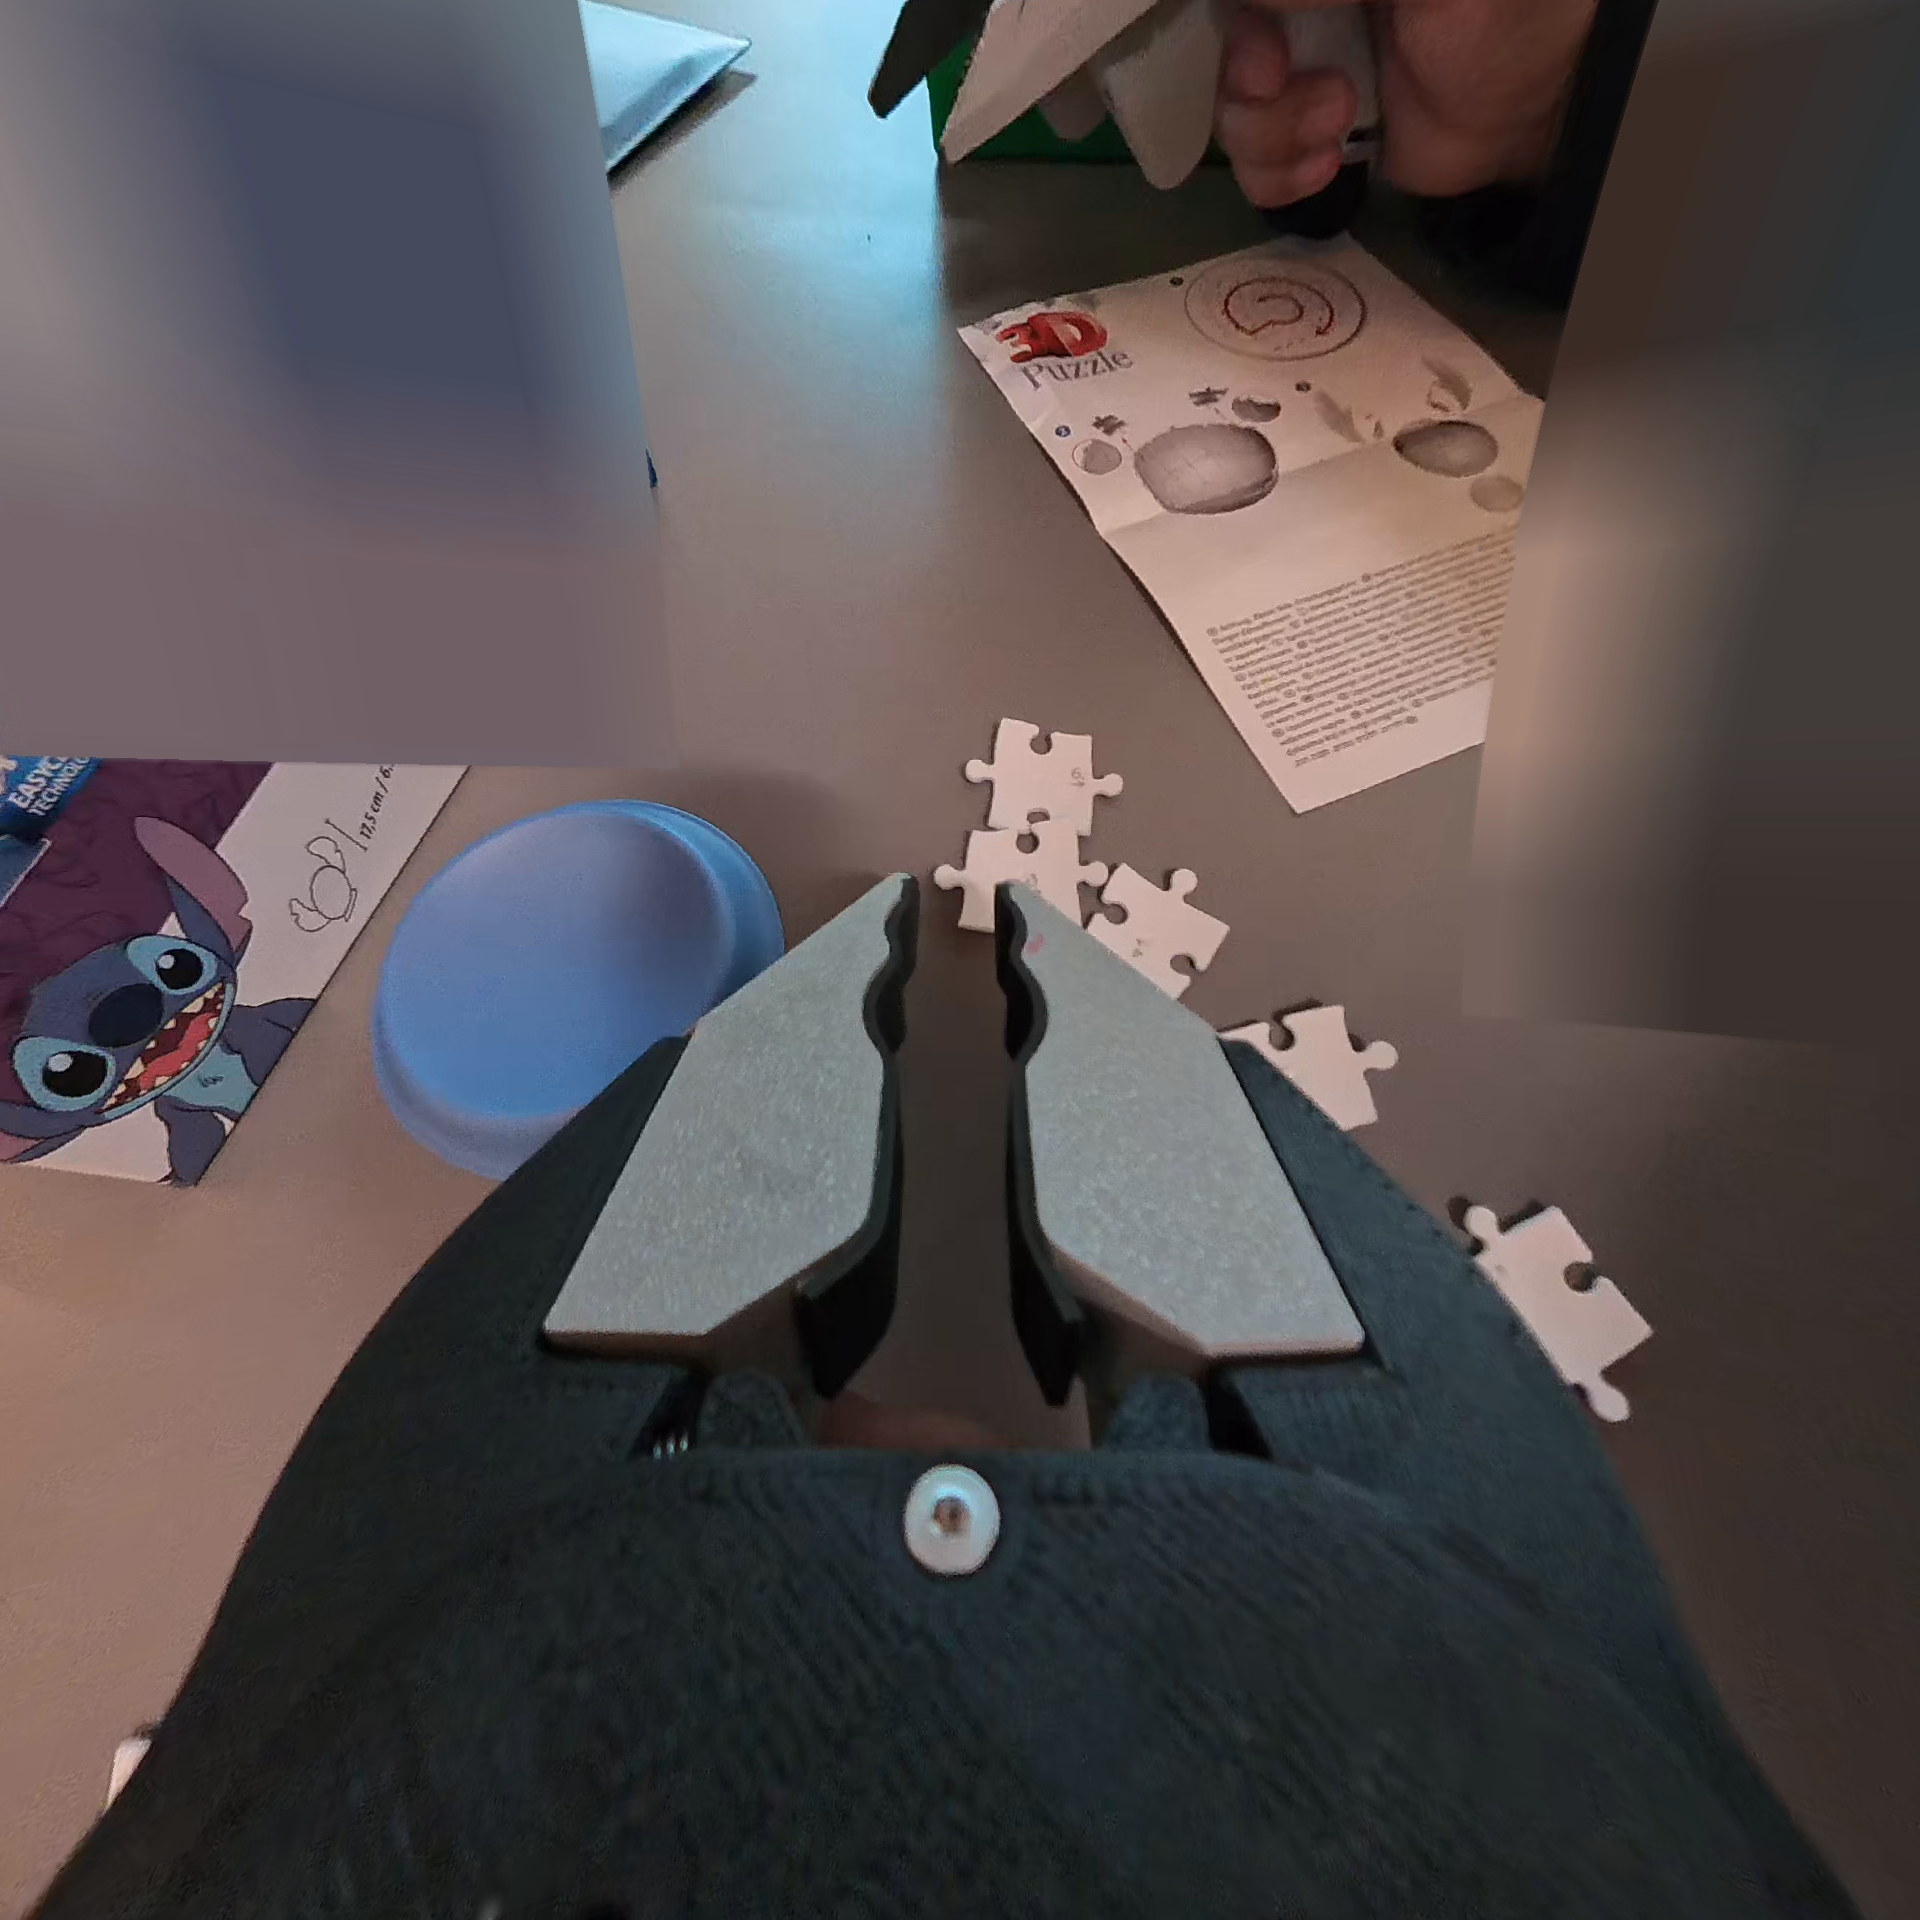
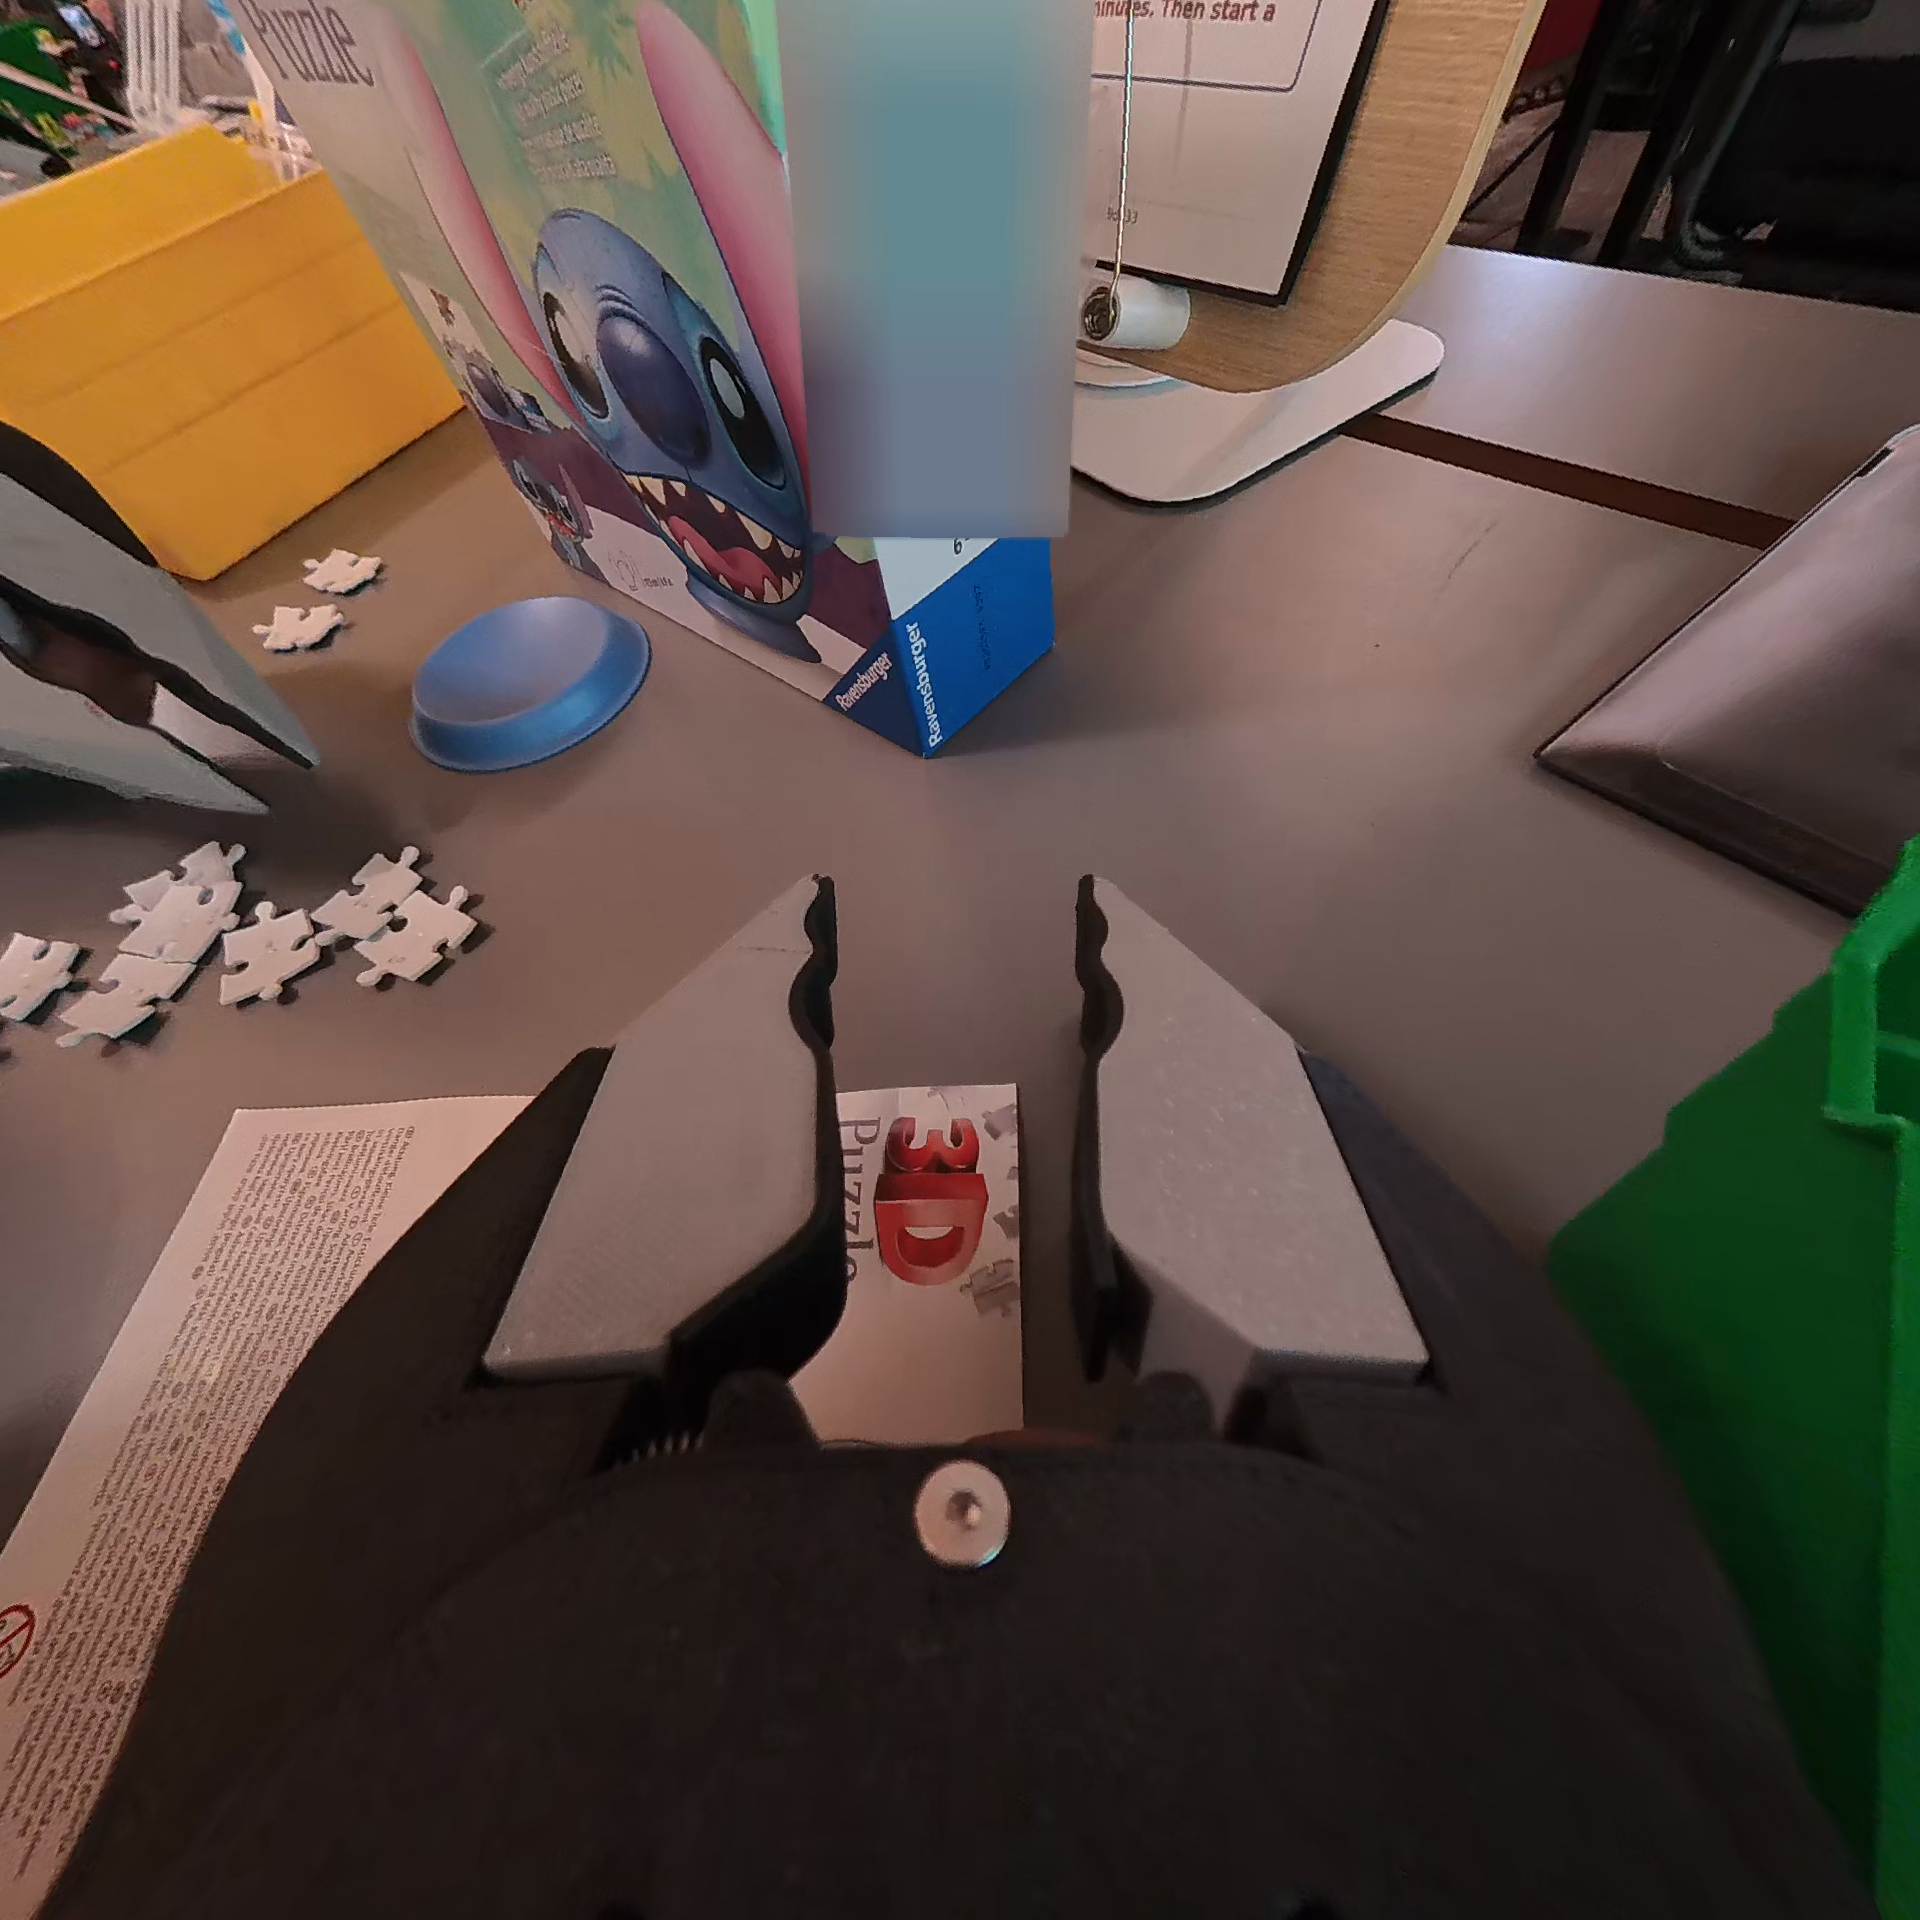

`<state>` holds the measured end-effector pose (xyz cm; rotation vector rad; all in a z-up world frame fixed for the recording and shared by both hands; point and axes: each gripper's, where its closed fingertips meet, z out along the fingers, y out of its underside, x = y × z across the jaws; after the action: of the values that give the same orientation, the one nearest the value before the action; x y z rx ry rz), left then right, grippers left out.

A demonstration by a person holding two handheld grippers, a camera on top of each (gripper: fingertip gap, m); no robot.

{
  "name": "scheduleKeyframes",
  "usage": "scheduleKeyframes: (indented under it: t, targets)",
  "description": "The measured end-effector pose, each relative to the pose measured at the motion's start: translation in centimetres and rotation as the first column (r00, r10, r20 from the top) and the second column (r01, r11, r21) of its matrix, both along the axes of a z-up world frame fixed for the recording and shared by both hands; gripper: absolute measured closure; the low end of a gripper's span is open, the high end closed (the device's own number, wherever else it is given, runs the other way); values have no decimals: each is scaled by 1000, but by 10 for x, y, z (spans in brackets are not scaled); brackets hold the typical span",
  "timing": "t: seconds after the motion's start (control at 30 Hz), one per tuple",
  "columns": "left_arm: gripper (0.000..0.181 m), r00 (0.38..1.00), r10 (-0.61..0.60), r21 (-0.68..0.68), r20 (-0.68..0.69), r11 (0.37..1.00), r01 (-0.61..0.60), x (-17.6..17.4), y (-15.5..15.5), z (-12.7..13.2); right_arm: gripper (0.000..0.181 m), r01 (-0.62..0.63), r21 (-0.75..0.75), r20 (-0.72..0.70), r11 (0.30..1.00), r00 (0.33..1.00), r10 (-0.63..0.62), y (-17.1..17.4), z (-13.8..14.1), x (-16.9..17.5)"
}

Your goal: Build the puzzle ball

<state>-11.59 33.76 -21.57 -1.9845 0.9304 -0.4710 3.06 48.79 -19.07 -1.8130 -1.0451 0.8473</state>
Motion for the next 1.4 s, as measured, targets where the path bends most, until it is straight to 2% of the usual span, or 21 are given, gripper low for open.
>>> scheduleKeyframes:
  t: [0.27,0.57,0.93,1.4]
  targets:
    - [168,1000,-21,-9,-18,1000,21,-1,-5,1,138,-15,3,8,1000,1000,15,-4,-2,-3]
    - [167,1000,-15,-11,25,1000,15,-5,-9,17,137,-23,-1,8,1000,1000,23,-5,-3,-4]
    - [166,998,42,-121,41,992,-36,-15,-7,4,137,-15,-10,27,1000,1000,15,-2,-10,-4]
    - [165,999,30,-129,15,991,-28,-12,-8,-4,137,-6,-4,17,1000,1000,6,0,-6,-2]
